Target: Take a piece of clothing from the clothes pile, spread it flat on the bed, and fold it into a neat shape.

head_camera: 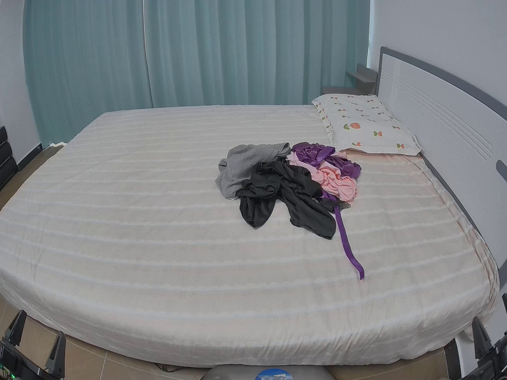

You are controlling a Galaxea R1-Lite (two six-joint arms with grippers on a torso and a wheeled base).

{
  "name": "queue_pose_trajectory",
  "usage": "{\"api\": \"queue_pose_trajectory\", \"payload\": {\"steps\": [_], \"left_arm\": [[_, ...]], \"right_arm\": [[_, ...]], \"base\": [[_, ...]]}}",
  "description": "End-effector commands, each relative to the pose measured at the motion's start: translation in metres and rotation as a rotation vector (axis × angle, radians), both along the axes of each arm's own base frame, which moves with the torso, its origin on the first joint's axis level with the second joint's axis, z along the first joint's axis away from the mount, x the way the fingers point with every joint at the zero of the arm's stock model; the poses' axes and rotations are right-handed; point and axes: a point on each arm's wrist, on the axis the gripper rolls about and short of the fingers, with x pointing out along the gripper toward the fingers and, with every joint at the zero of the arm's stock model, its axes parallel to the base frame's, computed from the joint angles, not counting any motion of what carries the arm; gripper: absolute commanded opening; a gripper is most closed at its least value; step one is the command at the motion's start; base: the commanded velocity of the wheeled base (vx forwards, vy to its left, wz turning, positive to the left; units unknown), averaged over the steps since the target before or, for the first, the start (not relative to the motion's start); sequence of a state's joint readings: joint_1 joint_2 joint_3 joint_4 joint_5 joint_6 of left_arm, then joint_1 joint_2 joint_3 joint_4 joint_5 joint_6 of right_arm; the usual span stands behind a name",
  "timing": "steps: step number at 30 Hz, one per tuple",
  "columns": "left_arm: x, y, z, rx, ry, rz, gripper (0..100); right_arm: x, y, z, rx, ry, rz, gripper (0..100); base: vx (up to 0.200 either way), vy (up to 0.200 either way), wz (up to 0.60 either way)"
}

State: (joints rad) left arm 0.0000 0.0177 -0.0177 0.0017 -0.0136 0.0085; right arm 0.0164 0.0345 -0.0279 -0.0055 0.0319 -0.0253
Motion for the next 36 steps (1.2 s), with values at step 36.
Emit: {"api": "queue_pose_trajectory", "payload": {"steps": [36], "left_arm": [[0.0,0.0,-0.005,-0.008,0.006,0.009,100]], "right_arm": [[0.408,0.108,-0.053,0.325,0.672,0.208,100]], "base": [[0.0,0.0,0.0]]}}
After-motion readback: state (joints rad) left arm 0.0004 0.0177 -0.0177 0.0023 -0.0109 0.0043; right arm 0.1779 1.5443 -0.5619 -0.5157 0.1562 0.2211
